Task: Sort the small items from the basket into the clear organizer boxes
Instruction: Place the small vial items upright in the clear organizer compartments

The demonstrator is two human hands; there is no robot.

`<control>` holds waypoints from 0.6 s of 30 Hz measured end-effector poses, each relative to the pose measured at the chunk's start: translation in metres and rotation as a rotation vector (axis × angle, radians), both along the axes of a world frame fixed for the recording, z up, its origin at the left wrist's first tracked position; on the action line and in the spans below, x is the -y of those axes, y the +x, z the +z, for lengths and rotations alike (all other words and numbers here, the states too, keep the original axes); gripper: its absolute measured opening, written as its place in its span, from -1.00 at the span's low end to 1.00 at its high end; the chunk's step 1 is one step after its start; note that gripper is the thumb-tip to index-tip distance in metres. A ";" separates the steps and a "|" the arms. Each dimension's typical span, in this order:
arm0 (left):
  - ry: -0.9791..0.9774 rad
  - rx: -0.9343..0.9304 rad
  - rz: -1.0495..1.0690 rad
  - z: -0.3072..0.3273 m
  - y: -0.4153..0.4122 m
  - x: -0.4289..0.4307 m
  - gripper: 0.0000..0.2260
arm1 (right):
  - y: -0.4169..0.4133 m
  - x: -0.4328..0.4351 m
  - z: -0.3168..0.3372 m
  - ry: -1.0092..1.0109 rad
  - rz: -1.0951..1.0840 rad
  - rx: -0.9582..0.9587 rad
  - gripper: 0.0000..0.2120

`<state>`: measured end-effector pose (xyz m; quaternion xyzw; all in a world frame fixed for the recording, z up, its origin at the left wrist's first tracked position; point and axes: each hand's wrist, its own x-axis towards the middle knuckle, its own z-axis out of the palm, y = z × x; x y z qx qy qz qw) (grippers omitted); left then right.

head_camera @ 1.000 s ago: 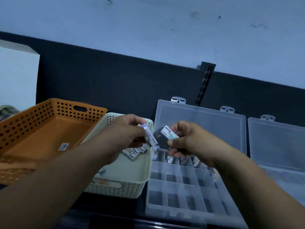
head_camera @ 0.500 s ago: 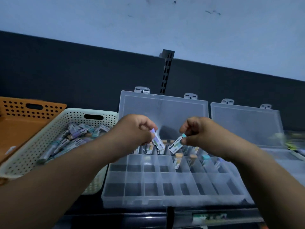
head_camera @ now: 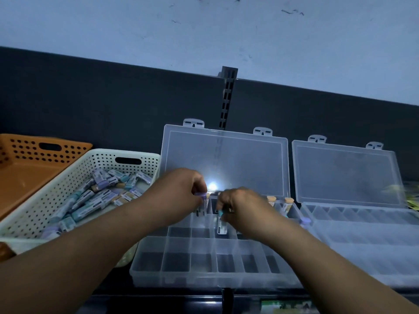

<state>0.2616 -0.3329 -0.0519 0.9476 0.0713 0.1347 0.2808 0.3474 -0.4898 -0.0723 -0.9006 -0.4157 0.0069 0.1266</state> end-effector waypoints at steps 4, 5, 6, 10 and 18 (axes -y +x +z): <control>0.006 -0.037 -0.020 -0.009 0.003 0.000 -0.90 | 0.001 0.000 -0.003 0.007 0.010 -0.035 -0.86; 0.014 -0.045 -0.026 -0.012 0.004 0.000 -0.89 | 0.001 0.001 -0.002 0.005 0.011 -0.048 -0.85; 0.031 -0.052 -0.031 -0.014 0.006 0.001 -0.89 | 0.001 0.002 -0.001 0.005 0.009 -0.064 -0.84; 0.144 -0.079 -0.044 -0.023 0.010 0.003 -0.93 | 0.002 0.007 0.006 0.043 -0.003 -0.110 -0.82; 0.291 -0.049 -0.093 -0.033 0.011 0.002 -0.96 | 0.002 0.007 0.015 0.111 -0.017 -0.088 -0.82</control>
